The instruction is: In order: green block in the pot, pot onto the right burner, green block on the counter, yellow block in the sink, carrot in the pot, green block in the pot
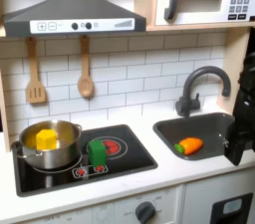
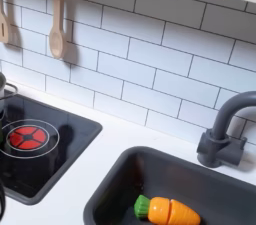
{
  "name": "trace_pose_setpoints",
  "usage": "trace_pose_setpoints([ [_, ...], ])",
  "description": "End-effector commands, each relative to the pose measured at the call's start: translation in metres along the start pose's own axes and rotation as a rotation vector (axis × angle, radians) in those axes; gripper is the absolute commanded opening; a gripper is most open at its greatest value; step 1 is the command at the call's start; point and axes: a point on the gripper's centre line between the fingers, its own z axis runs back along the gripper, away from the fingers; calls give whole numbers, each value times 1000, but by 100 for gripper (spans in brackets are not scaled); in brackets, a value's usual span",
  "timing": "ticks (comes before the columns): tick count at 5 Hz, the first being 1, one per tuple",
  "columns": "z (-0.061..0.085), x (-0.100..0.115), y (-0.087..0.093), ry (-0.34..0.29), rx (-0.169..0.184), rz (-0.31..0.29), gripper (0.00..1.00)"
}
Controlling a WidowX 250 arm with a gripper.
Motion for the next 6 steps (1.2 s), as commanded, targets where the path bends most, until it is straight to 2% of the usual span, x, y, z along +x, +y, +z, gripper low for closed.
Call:
trace_pose_setpoints([
  [1,0,0,0,0,0,2,100],
  [2,2,18,21,-13,40,-10,100],
  [3,-6,27,36,2,44,5,100],
  [4,-10,38,49,-1,65,23,100],
  [6,-14,73,69,-11,82,57,100],
])
